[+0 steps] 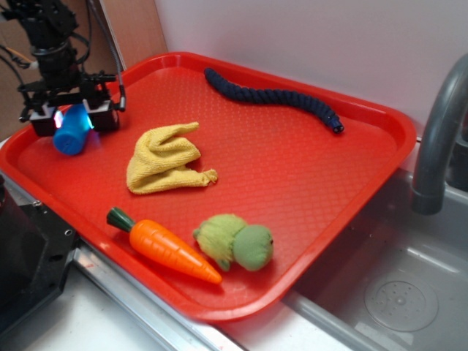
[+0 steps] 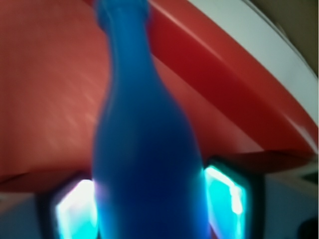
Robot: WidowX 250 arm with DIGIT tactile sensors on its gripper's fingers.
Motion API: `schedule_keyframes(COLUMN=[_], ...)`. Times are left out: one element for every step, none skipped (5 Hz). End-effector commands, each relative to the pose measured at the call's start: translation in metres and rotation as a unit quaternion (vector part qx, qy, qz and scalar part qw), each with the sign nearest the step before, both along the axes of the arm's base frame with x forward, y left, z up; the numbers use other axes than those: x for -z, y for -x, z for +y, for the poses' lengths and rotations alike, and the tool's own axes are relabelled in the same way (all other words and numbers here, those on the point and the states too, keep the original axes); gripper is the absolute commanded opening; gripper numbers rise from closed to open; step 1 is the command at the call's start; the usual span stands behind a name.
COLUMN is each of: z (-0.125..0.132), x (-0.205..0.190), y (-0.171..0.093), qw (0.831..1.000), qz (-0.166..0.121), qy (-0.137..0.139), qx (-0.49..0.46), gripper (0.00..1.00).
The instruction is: Grab the blue bottle.
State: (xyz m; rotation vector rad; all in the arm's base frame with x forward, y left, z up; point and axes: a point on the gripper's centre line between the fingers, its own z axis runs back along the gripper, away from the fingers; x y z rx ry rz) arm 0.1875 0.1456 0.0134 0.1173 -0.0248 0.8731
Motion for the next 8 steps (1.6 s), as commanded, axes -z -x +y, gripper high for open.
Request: schedule_keyframes(z=[-0.008,-0.023,-0.037,-0.046,-0.064,-0.075,-0.088,-0.086], x=[-0.026,-0.076,-0.124,-0.148,-0.149,-0.154,-0.169,-0.152], y=[0.005,0.025,0.037,0.036,0.043,0.044,0.031,-0.011], qw=[0.997,0.985,0.965,0.949,0.934,0.918,0.916,0.932], qz=[0.015,-0.008,-0.047,-0.045,-0.026,-0.041,-0.059,-0.037], qy=[-0.01,-0.001,-0.005,-0.007,-0.008,0.016,0.0,-0.002], qx=[0.07,0.173,0.256,0.312,0.356,0.394,0.397,0.36], gripper=[0.0,0.0,0.0,0.0,0.0,0.0,0.0,0.0])
